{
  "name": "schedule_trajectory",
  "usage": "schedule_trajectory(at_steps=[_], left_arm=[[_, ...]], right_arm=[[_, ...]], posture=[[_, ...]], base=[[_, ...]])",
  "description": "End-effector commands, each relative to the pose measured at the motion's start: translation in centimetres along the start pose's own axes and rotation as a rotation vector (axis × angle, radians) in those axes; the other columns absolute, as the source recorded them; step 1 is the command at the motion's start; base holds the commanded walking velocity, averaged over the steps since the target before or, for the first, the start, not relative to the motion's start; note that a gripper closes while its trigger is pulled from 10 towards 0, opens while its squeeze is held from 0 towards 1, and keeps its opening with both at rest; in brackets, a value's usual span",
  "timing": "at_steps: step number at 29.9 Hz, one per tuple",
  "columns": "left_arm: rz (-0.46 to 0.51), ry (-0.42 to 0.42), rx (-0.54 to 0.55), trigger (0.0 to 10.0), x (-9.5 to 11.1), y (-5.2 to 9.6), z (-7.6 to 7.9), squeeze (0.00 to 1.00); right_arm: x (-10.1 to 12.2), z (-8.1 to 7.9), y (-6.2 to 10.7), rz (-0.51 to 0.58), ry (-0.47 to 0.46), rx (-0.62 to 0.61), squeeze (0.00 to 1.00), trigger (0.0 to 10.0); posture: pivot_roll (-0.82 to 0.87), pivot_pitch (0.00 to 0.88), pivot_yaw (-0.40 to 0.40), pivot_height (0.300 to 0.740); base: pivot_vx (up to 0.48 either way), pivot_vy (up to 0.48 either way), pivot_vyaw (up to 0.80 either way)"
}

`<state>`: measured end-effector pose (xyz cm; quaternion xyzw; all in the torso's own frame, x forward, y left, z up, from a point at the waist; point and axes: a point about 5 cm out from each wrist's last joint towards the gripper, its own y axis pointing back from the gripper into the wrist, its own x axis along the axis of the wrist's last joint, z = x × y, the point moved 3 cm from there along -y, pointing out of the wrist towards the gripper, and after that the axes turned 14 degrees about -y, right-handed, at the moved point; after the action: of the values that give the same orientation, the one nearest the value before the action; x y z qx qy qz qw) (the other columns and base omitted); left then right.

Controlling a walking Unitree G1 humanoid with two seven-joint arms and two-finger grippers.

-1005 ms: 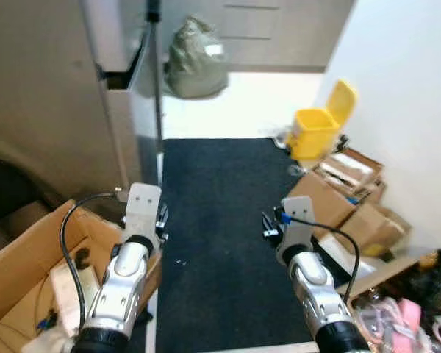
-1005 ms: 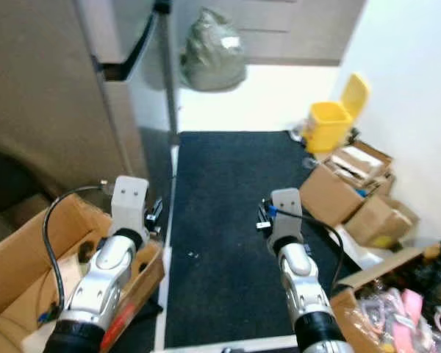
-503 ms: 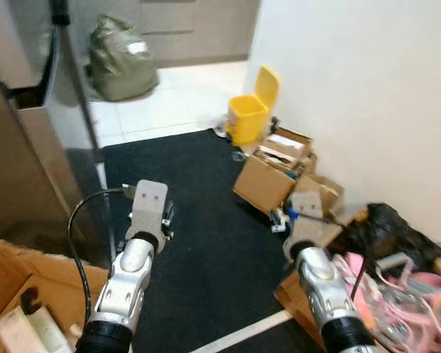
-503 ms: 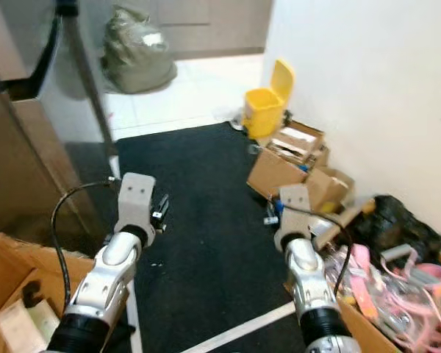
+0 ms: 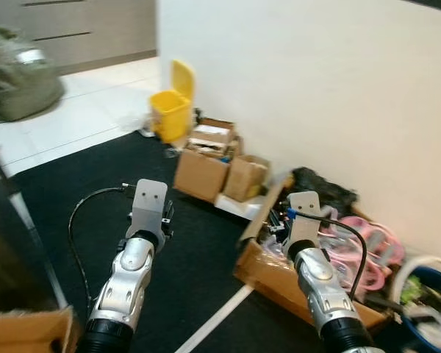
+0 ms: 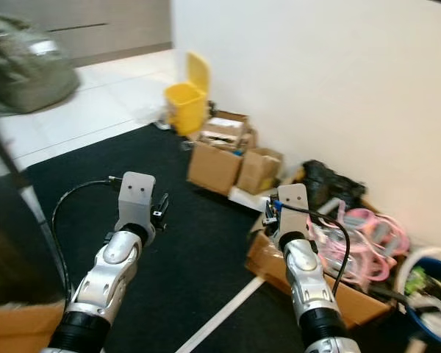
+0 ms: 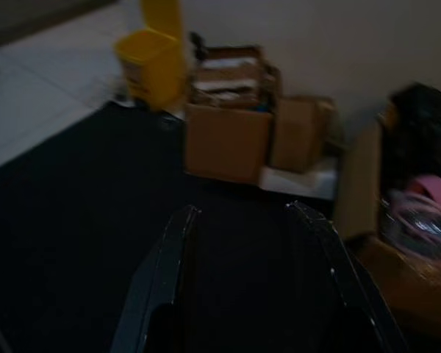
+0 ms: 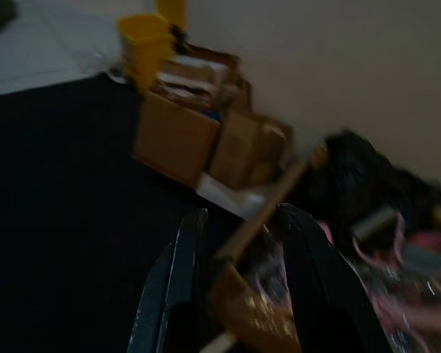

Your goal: Picking trash to rubbish bin

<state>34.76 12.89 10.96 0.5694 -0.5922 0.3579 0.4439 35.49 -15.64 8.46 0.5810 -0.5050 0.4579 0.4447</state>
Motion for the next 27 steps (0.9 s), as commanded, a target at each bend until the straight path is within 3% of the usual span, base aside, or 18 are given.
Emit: schedule_trajectory(at_steps=[1,27], left_arm=[[-0.023,-0.004,-0.016,10.0,-0.7,0.2,0.5,0.0],[-0.018,-0.054,-0.064,10.0,-0.4,-0.4,0.4,0.0]], right_arm=[[-0.6,0.5,0.3,-0.027,-0.003,-0.024,0.0,10.0],[-1.7,1.8,1.7,-0.04,-0.039,-0.113,0.0,10.0]], posture=[[-0.01,0.111,-0.057,0.74],[0.0,0.122,0.003,0.74]], base=[[0.0,0.0,-0.8],[0.0,0.0,-0.8]])
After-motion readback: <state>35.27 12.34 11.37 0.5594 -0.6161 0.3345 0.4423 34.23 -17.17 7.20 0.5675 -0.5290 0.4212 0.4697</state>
